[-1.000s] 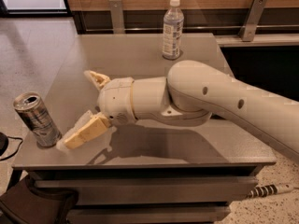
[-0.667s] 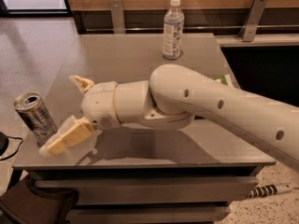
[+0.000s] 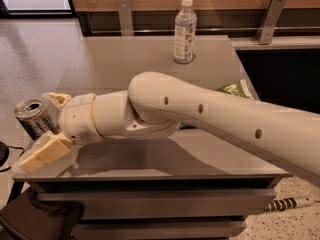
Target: Pick redbull can
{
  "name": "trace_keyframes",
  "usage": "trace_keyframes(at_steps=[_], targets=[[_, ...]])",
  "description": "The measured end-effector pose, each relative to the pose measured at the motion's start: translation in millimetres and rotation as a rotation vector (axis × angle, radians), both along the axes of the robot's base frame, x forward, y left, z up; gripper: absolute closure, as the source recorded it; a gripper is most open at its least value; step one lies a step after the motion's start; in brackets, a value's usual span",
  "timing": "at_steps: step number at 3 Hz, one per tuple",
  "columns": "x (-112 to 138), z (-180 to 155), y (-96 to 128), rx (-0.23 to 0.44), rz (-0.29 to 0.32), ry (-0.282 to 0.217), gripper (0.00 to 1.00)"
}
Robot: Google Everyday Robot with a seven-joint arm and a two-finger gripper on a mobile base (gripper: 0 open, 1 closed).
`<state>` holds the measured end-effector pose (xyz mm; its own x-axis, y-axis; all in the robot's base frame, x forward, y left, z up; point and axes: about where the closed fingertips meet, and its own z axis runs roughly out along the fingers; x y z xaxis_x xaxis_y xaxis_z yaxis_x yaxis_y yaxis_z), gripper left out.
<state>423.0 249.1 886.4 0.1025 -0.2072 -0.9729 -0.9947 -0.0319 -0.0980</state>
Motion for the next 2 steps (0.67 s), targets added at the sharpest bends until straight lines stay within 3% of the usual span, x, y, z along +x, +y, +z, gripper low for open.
trace_keyframes(at_steps=[2], targets=[[-5.6, 1.6, 7.0, -0.003, 0.016, -0.005, 0.66]])
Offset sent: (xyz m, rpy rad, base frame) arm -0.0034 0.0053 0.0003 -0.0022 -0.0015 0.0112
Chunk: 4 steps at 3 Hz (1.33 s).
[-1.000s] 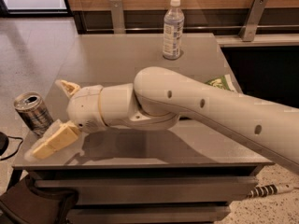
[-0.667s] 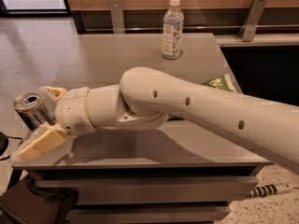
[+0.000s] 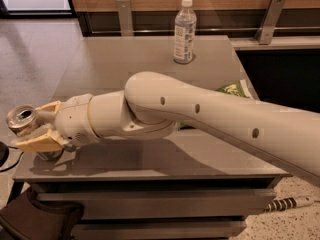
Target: Pick redbull can
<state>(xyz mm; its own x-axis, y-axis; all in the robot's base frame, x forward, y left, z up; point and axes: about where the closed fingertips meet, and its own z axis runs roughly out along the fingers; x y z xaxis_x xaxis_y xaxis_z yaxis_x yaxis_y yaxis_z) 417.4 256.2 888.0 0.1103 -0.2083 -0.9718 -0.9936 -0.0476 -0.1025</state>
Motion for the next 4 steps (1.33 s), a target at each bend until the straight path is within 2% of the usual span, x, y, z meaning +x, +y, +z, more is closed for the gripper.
trace_keyframes(at_steps=[1, 2, 3, 4], targets=[[-3, 2, 2, 0.000, 0.006, -0.004, 1.00], [1, 13, -1, 0.011, 0.015, -0.035, 1.00], [15, 55, -14, 0.030, 0.030, -0.134, 1.00], [20, 94, -25, 0.037, 0.017, -0.226, 1.00]])
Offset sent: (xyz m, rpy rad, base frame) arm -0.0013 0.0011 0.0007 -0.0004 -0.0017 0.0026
